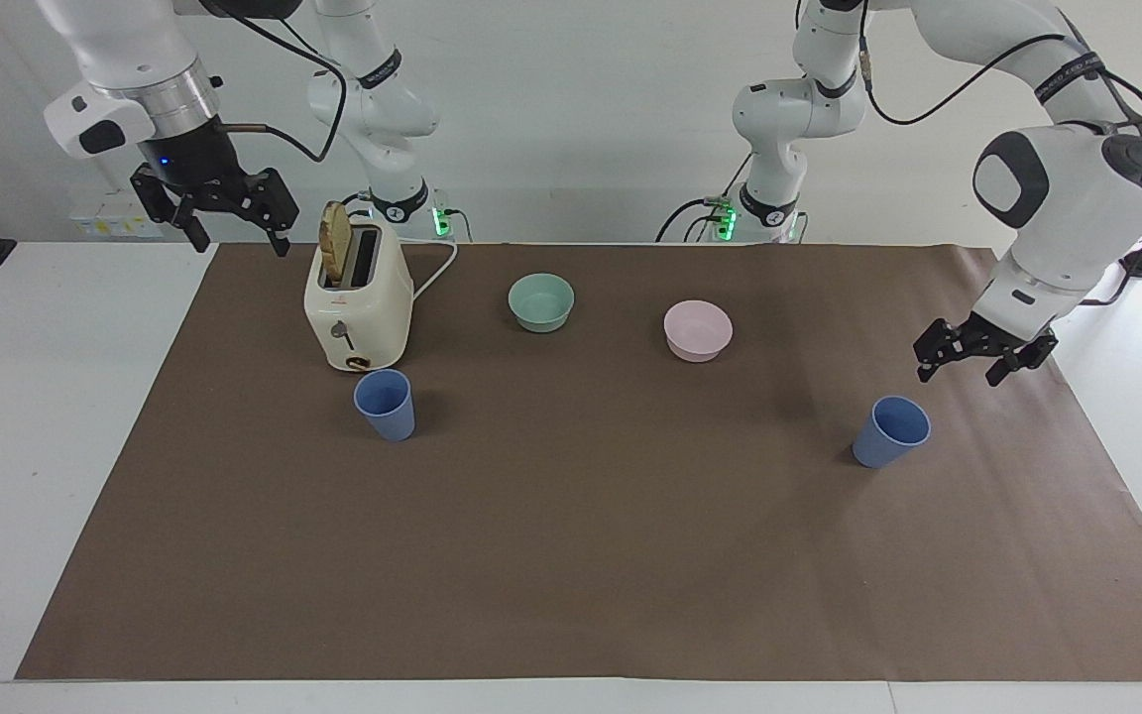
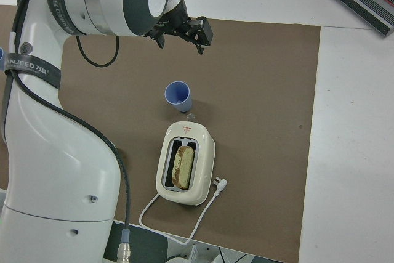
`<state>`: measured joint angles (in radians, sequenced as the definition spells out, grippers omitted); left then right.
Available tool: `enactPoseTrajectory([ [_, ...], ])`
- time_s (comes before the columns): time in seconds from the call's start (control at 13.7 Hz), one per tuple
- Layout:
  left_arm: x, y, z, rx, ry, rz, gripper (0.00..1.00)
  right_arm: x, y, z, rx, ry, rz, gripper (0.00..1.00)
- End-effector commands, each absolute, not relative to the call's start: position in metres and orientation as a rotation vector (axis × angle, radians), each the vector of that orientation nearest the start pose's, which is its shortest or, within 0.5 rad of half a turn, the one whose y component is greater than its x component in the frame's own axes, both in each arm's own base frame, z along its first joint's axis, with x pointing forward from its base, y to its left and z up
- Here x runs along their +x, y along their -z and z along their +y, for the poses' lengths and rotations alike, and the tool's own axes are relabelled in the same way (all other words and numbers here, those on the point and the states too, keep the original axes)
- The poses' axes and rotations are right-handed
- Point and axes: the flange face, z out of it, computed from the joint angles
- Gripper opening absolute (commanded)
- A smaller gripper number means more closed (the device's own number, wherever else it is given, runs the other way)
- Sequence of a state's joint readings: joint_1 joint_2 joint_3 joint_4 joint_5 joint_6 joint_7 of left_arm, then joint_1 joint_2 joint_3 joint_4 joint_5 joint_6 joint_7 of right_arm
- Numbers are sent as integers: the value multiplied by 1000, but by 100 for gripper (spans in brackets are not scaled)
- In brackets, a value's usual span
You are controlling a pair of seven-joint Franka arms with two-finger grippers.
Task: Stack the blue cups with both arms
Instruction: 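Reach the left gripper to the nearby blue cup and grasp it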
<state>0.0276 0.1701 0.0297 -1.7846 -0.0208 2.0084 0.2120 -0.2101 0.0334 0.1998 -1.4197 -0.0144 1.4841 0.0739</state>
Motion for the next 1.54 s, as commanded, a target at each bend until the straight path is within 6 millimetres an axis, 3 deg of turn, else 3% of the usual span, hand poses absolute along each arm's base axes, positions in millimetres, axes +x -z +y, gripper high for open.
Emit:
enactPoseTrajectory([
  [0.0,623,-425,33,-3146,97,252,100,550,-670,-9,-3150,61,140,100],
  [0.44,613,-377,38,-3211,130,183,100,550,-669,-9,-3150,59,140,100],
  [0.51,612,-376,38,-3212,118,186,90,550,-670,-9,-3150,61,140,100],
  [0.58,612,-376,39,-3212,118,184,75,550,-670,-9,-3150,61,143,100],
  [0.73,611,-375,38,-3213,109,192,34,550,-669,-9,-3150,59,140,100],
  [0.95,611,-376,31,-3211,98,215,0,550,-670,-9,-3150,61,143,100],
  [1.24,611,-396,24,-3211,133,214,0,550,-669,-9,-3150,59,140,100],
  [1.46,603,-422,-18,-3214,129,254,0,550,-670,-9,-3150,61,140,100],
])
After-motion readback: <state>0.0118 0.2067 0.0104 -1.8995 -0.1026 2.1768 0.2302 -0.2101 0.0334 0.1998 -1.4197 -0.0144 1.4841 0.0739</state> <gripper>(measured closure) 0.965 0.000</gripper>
